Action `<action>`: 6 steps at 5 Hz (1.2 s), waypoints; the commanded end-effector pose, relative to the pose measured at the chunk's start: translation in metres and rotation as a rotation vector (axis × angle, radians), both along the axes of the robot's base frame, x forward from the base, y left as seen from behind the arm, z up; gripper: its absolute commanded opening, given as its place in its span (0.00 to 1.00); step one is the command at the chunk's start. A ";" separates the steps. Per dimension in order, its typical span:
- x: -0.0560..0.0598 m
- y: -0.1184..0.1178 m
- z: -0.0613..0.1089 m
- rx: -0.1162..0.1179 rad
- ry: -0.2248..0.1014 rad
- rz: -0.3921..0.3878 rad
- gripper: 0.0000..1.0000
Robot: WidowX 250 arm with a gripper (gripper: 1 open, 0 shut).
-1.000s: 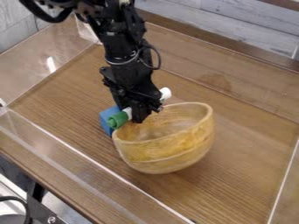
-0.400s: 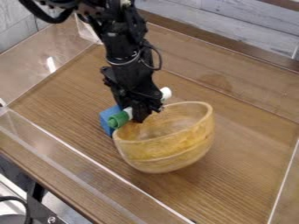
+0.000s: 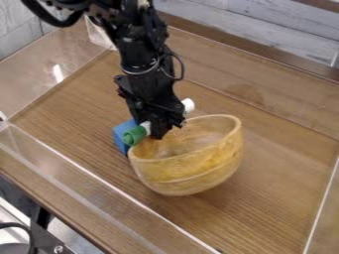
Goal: Remove the green marker from inside the brown bowl and put it on the table
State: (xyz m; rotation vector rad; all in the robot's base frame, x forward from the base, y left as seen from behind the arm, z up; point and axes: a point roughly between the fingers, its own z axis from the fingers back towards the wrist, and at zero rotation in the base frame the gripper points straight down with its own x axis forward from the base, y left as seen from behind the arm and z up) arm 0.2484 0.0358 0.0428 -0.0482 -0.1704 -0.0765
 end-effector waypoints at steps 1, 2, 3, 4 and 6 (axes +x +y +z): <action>-0.002 -0.001 -0.008 0.003 0.014 0.008 0.00; -0.002 -0.002 -0.003 0.003 0.020 0.008 0.00; -0.001 -0.003 0.002 0.003 0.025 0.008 0.00; -0.001 -0.004 0.007 0.003 0.031 0.008 0.00; 0.000 -0.006 0.017 0.003 0.040 0.009 0.00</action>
